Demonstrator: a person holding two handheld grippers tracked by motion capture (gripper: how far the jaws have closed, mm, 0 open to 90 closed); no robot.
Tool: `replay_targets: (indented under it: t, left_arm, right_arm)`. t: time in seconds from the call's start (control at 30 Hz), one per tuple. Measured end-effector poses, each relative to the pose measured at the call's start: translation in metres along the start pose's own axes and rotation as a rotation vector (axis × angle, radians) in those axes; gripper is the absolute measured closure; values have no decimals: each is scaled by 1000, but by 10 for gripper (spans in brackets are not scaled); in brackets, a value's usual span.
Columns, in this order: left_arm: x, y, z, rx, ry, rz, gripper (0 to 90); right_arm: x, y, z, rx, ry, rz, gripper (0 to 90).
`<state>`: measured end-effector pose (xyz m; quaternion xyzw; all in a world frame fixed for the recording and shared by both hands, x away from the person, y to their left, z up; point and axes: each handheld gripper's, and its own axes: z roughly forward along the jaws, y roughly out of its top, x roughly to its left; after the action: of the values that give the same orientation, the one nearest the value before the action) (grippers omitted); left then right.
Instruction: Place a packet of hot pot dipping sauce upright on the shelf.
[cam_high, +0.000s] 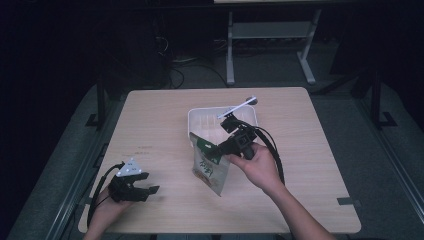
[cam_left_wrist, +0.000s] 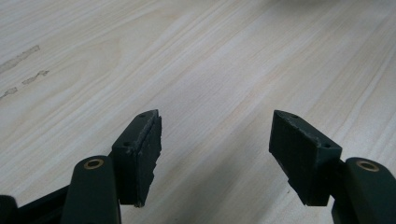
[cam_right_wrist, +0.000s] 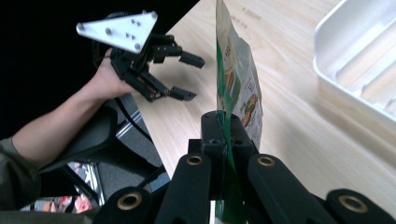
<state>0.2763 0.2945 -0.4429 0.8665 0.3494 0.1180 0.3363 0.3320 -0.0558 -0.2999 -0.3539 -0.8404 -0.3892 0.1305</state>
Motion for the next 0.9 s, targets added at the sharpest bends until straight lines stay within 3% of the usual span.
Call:
replay_targets:
  t: [0.53,0.9]
  left_arm:
    - [1,0,1,0,11,-1,304]
    - [2,-1,1,4,25,2,292]
  right_arm:
    - [-10,22,-23,-83,-56,64,894]
    - [-20,41,-27,-136,-102,100,894]
